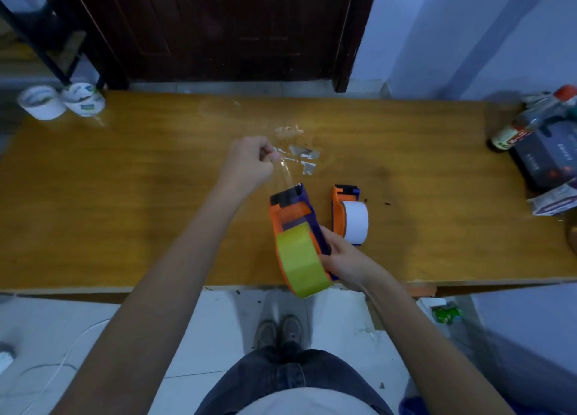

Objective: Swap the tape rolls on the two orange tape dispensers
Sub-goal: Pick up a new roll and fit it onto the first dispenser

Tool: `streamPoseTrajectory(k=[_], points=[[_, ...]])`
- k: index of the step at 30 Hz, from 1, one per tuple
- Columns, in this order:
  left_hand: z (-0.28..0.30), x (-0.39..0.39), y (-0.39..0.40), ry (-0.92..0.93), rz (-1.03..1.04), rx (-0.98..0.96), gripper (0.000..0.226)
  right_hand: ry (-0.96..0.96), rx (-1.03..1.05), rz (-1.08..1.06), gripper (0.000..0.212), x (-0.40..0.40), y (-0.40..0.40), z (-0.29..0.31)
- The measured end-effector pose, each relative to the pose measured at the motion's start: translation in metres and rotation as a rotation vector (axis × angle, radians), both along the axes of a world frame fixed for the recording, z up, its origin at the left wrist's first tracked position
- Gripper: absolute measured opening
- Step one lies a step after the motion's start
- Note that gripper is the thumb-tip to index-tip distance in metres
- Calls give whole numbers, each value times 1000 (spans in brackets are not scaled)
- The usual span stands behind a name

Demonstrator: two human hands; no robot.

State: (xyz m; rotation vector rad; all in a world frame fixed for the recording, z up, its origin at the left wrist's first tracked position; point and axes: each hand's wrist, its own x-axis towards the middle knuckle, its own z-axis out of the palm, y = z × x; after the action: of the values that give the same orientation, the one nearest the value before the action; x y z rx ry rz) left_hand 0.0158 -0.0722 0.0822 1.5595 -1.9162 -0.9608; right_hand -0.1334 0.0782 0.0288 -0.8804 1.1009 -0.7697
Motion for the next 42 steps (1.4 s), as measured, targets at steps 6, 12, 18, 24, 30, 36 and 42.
streamPoseTrajectory(k=[6, 12, 18, 24, 30, 36, 42], points=[[7, -5, -10, -25, -30, -71, 12, -27, 30, -85, 42, -2, 2, 1], [-3, 4, -11, 9, 24, -31, 13, -37, 30, -128, 41, -6, 2, 3], [-4, 12, -9, -42, 38, -66, 10, 23, -5, -101, 42, -1, 2, 5], [2, 5, -10, -94, -23, -106, 9, 61, -29, -27, 44, 4, 2, 12], [9, -12, -16, -91, -80, -168, 8, 17, 5, -31, 44, 11, 3, 11], [14, -27, -23, -16, -145, -204, 8, -33, 15, -65, 42, 11, 4, 11], [16, -37, -26, -30, -196, -217, 9, -35, -11, -115, 43, 14, 4, 8]])
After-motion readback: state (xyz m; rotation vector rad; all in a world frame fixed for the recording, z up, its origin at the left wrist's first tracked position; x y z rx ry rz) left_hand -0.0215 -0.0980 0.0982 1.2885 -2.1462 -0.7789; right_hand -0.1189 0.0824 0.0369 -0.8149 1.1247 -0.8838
